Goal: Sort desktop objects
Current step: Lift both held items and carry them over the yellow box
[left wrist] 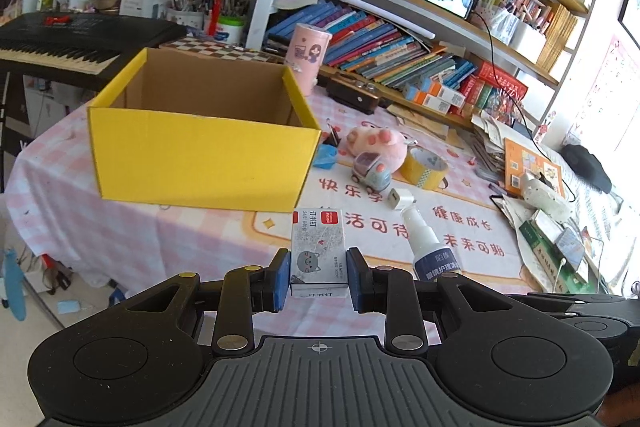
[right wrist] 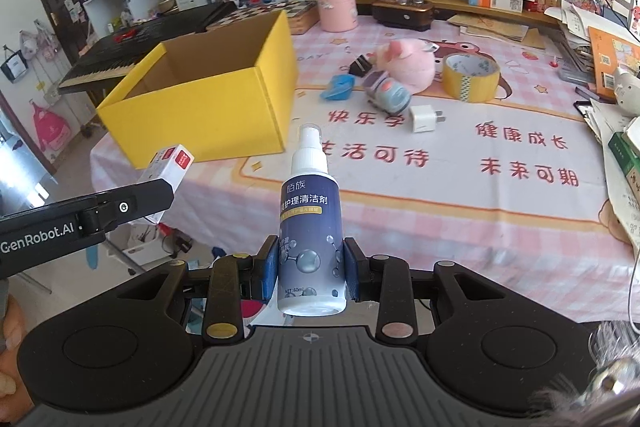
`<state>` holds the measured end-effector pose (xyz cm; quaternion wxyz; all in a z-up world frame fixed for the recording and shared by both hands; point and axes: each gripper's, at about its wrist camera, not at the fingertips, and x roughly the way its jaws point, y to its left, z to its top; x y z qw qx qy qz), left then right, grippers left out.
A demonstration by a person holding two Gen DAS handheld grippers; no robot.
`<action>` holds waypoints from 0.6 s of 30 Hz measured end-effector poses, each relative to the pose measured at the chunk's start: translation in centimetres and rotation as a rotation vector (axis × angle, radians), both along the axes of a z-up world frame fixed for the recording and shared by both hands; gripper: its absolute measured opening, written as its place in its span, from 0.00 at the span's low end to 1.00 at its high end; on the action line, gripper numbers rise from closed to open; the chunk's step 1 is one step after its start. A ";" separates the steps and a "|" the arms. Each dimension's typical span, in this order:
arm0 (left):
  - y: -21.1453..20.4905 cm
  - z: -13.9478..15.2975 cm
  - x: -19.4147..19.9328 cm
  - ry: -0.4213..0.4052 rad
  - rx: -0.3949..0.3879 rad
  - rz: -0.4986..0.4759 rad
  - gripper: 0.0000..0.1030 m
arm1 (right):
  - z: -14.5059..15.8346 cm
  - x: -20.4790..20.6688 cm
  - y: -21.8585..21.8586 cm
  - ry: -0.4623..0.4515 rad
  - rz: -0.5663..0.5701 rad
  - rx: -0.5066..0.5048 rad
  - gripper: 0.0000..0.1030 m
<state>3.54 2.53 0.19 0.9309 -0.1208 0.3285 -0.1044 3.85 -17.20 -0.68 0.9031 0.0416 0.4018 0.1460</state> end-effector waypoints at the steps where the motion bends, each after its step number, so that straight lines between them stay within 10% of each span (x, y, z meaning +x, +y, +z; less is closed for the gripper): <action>1: 0.2 0.0 -0.3 -0.002 0.001 -0.001 0.27 | 0.0 -0.2 0.2 0.000 0.002 0.001 0.30; 18: 4.4 0.0 -2.9 -0.008 -0.005 0.084 0.27 | 0.1 -1.7 5.1 0.007 0.101 0.001 0.30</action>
